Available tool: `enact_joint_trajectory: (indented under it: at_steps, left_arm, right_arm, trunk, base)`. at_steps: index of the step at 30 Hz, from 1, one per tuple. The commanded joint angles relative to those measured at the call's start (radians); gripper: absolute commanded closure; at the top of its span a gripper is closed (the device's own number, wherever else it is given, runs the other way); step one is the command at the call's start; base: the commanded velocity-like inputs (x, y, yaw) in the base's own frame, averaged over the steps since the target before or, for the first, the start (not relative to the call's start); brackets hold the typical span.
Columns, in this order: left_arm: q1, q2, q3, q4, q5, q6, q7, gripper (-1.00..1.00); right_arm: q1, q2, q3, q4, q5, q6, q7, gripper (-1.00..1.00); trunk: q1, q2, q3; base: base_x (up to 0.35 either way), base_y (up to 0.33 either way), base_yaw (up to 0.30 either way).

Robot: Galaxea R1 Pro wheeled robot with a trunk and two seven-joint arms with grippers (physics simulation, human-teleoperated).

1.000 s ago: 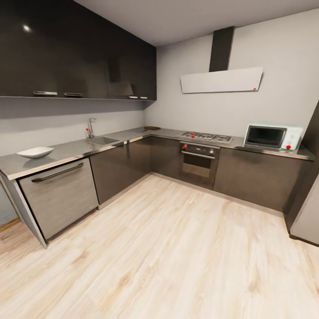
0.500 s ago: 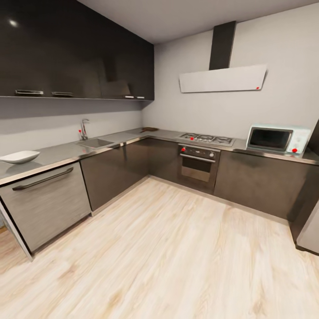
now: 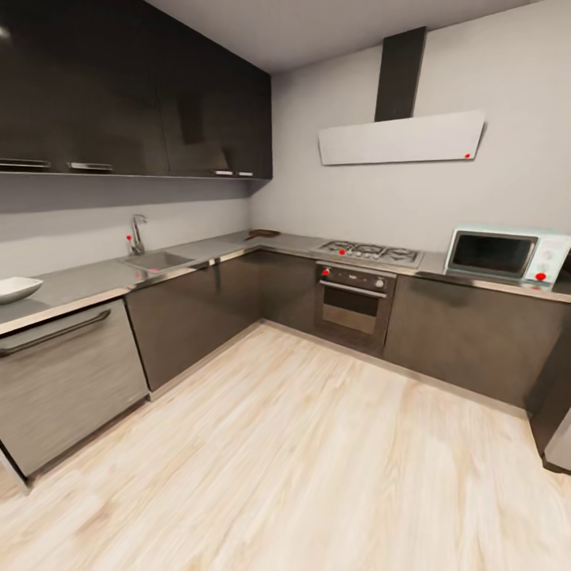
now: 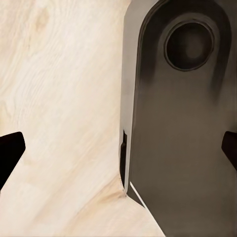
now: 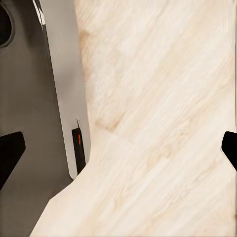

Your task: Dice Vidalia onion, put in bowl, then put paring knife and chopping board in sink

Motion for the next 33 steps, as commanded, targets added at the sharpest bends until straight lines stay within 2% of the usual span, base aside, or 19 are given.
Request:
enact_joint_trajectory:
  at_steps: [1, 12, 22, 33]
  left_arm:
    - [0.0, 0.0, 0.002, -0.001, 0.001, 0.001, -0.001, -1.0]
    - [0.0, 0.0, 0.001, -0.001, 0.001, 0.002, -0.001, -1.0]
    - [0.0, 0.0, 0.001, -0.001, 0.001, 0.003, -0.001, -1.0]
    - [0.0, 0.0, 0.001, -0.001, 0.0, 0.002, -0.001, -1.0]
  right_arm:
    - [-0.001, 0.0, -0.003, 0.002, 0.0, -0.004, 0.004, -1.0]
    - [-0.001, 0.0, -0.003, 0.002, 0.0, -0.004, 0.004, -1.0]
    - [-0.001, 0.007, -0.003, 0.002, 0.0, -0.004, 0.004, -1.0]
    - [-0.001, 0.007, -0.003, 0.002, 0.0, -0.004, 0.004, -1.0]
  trunk:
    - [0.001, 0.0, -0.001]
    - [0.001, 0.0, -0.001]
    - [0.001, 0.0, -0.001]
    - [0.001, 0.0, -0.001]
  base:
    - [0.336, -0.086, 0.0]
    - [0.341, -0.02, 0.006]
    - [0.343, 0.0, 0.196]
    - [0.343, 0.0, 0.014]
